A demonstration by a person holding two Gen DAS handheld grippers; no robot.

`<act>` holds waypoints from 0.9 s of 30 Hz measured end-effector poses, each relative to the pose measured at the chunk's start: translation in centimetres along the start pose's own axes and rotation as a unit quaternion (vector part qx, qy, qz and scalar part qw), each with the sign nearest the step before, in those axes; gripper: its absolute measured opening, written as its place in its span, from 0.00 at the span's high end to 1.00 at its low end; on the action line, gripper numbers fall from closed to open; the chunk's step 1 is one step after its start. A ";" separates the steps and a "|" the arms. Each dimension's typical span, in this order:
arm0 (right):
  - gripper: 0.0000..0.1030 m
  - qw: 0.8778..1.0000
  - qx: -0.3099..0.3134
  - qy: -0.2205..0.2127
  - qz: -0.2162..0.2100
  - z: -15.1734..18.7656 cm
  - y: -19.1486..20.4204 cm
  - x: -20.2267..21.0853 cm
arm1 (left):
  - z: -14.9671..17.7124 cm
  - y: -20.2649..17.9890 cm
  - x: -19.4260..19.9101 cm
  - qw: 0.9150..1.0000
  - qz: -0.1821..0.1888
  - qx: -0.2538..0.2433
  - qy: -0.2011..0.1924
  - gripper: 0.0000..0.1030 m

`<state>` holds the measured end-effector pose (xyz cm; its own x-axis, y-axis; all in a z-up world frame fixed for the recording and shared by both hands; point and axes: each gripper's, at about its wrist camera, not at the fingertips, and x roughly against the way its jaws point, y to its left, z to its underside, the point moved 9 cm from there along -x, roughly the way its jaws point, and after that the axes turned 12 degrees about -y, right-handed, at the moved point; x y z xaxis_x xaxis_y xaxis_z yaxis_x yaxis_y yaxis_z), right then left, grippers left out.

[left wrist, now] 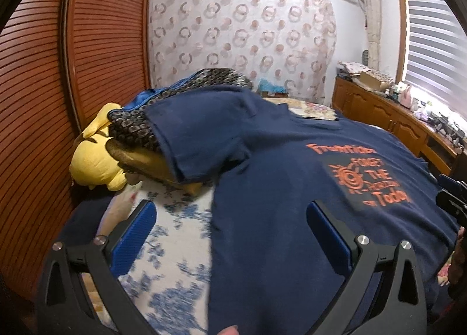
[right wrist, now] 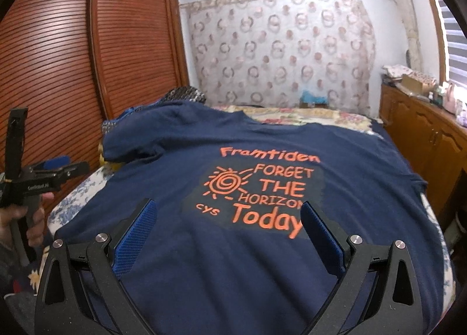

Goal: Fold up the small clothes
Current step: 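Move the right tool to the shirt side edge beside the patterned cloth pile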

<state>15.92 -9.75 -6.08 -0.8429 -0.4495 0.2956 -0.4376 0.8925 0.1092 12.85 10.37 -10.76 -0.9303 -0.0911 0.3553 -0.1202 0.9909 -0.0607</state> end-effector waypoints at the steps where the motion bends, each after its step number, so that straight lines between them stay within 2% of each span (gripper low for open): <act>1: 0.04 1.000 0.000 0.004 -0.003 0.1 0.1 -0.4 | -0.1 0.7 -0.4 1.000 -0.001 0.002 0.002 0.00; 5: 0.08 0.999 -0.003 0.024 -0.021 0.6 0.8 -1.7 | -0.3 2.3 -1.6 1.000 0.003 0.012 0.012 0.01; 9: 0.15 0.998 0.002 0.045 -0.045 1.2 1.8 -3.0 | -0.8 3.2 -2.8 0.999 0.018 0.023 0.022 0.11; 14: 0.15 0.996 0.013 0.066 -0.067 2.0 3.4 -4.3 | -0.8 4.7 -5.0 0.996 0.038 0.062 0.043 0.35; 19: 0.16 0.993 0.026 0.080 -0.081 2.6 4.8 -5.3 | 0.0 4.9 -7.2 0.995 0.043 0.060 0.065 0.55; 24: 0.17 0.991 0.040 0.088 -0.094 2.5 6.0 -6.4 | 0.2 5.3 -8.6 0.995 0.032 0.056 0.072 0.70; 26: 0.17 0.991 0.039 0.087 -0.098 2.4 6.4 -6.5 | 0.1 5.3 -8.6 0.996 0.033 0.052 0.072 0.84; 27: 0.17 0.990 0.039 0.087 -0.100 2.4 6.6 -6.5 | -0.1 5.3 -8.5 0.996 0.036 0.050 0.070 0.88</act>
<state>17.77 -1.05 -9.55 -0.6735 -0.5981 0.4344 -0.6189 0.7776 0.1111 20.18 16.38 -14.07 -0.8810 0.0021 0.4732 -0.0949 0.9789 -0.1811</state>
